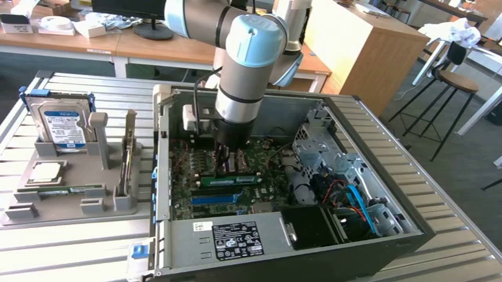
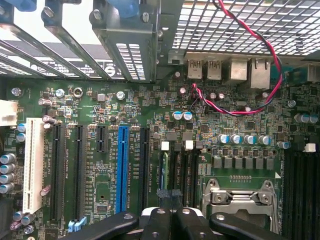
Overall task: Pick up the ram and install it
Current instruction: 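Press down the ram until it locks into place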
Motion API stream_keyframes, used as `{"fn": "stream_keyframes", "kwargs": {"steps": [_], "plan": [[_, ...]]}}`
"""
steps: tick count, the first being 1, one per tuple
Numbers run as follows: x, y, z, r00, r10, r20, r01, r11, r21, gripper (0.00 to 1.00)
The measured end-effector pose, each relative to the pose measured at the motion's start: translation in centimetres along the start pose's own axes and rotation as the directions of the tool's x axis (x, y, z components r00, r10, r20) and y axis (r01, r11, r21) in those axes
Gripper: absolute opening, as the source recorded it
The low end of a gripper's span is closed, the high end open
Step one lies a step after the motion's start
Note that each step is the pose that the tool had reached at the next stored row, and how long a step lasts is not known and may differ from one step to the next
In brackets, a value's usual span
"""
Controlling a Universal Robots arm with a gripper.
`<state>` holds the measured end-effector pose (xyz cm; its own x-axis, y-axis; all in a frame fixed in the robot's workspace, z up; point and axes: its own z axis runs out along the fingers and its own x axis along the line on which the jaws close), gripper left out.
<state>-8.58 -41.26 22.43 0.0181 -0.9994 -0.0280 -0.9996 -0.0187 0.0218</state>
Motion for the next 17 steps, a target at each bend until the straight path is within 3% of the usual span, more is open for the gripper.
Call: {"fn": "stream_keyframes", "kwargs": {"steps": [17], "plan": [[0.01, 0.0, 0.15, 1.0, 0.0, -0.0002, 0.0, 1.0, 0.0, 0.1]]}}
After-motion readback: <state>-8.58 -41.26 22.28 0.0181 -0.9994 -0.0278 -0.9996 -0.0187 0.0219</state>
